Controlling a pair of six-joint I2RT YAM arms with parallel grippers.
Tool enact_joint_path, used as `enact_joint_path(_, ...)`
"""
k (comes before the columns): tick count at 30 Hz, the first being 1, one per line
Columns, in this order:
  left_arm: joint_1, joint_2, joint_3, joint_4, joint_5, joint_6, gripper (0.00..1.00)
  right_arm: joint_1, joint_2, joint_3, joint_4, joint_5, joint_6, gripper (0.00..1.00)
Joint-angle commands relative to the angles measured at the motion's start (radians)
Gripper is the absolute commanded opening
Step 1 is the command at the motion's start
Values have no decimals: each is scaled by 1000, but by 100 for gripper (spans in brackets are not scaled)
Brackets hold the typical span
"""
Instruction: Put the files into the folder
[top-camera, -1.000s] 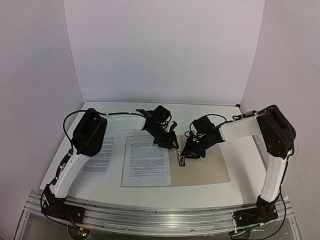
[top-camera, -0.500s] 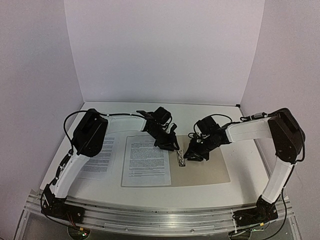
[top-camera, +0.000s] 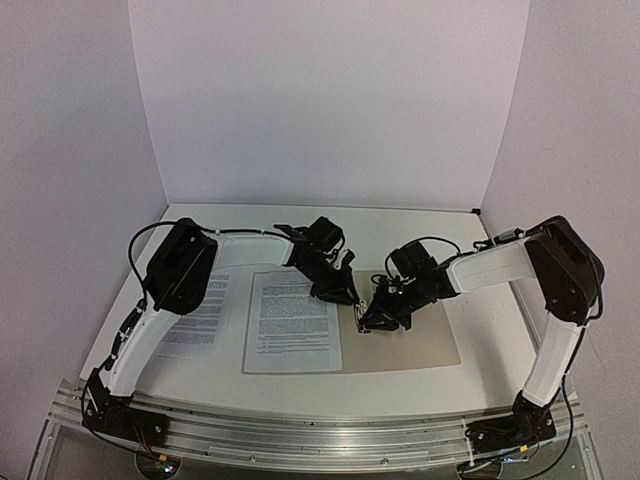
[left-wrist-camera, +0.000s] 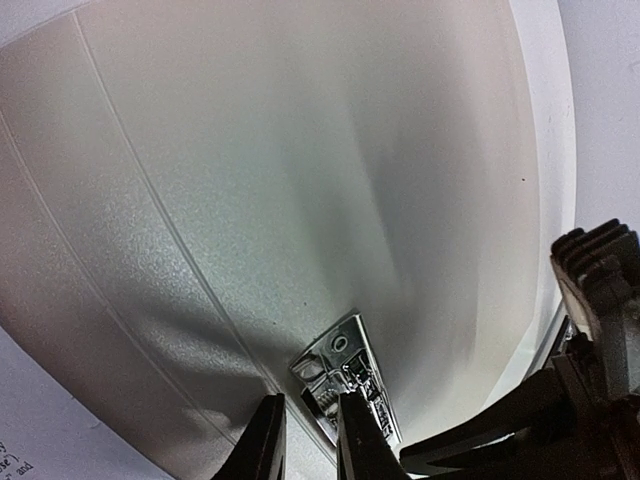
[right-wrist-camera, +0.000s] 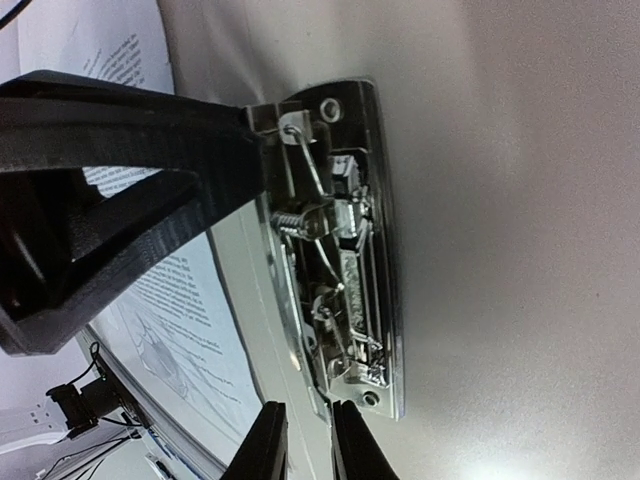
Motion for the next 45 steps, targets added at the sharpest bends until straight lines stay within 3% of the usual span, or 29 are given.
enact_joint_path(1, -9, 13, -25, 11, 12, -17, 19, 7, 36, 13, 20, -17, 5, 17)
enact_joint_path(10, -10, -1, -73, -5, 25, -107, 15, 7, 57, 17, 22, -45, -1, 14)
enact_joint_path(28, -10, 14, -50, -29, -10, -116, 11, 7, 94, -37, 27, -21, -18, 8)
enact_joint_path(45, -8, 21, -56, -44, -21, -98, 0, 8, 144, -142, -77, 174, -63, 0)
